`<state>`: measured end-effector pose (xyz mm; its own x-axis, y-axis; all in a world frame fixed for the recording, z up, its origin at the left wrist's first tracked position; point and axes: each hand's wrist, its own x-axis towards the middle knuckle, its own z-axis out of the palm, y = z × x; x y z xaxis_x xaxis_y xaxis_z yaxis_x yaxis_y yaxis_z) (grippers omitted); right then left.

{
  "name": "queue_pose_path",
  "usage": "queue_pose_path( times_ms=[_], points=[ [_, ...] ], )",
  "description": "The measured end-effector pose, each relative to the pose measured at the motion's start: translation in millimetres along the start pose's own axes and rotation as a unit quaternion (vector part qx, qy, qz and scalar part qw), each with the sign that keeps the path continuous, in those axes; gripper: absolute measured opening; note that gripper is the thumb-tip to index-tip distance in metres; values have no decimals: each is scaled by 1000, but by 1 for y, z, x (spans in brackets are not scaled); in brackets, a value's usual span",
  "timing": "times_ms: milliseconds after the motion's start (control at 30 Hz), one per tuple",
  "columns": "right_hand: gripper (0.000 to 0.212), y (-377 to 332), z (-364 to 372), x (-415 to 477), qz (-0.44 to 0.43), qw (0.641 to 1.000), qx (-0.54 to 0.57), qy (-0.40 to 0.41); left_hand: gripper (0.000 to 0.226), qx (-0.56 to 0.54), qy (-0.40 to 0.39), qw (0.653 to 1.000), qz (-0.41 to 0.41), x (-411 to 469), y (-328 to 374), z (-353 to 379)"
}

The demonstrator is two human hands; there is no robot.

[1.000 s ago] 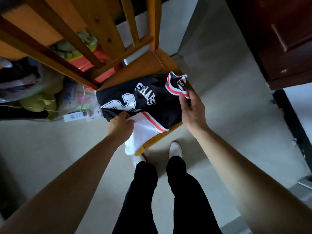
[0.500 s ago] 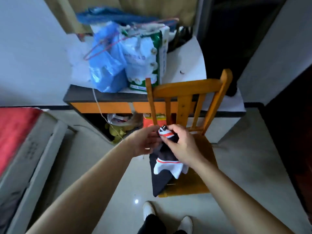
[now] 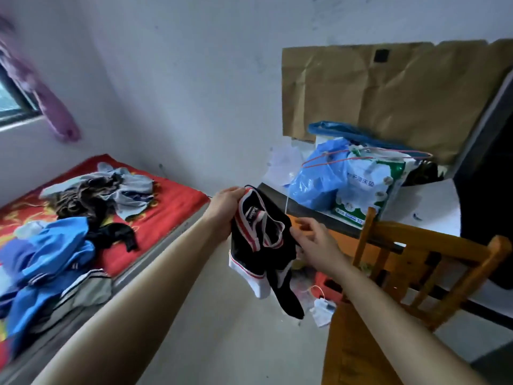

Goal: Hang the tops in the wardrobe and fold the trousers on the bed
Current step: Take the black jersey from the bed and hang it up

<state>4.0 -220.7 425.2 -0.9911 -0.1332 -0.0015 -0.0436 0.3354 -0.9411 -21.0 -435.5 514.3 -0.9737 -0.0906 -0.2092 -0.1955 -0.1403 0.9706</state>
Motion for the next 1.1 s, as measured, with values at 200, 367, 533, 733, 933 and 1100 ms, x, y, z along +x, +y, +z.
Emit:
queue_pose_path(
  times_ms=[200,367,533,733,933,1100],
  points=[
    [79,-108,103,35,-104,984,-145,-22,25,-5,43,994,101,-61,85,-104],
    [17,-169,197,44,-167,941,-293,-25,22,60,38,981,178,-110,118,-209],
    [30,-246,257,59,-187,971,-136,58,27,401,279,845,217,-145,116,-336],
    [35,-315,347,64,-285,951,-118,7,18,464,442,763,87,-201,91,-456],
    [30,-332,426,77,-357,918,-144,-96,19,251,590,766,47,-287,71,-506],
    [32,-317,485,79,-365,867,-239,-239,11,239,707,666,-16,-347,52,-493]
  ],
)
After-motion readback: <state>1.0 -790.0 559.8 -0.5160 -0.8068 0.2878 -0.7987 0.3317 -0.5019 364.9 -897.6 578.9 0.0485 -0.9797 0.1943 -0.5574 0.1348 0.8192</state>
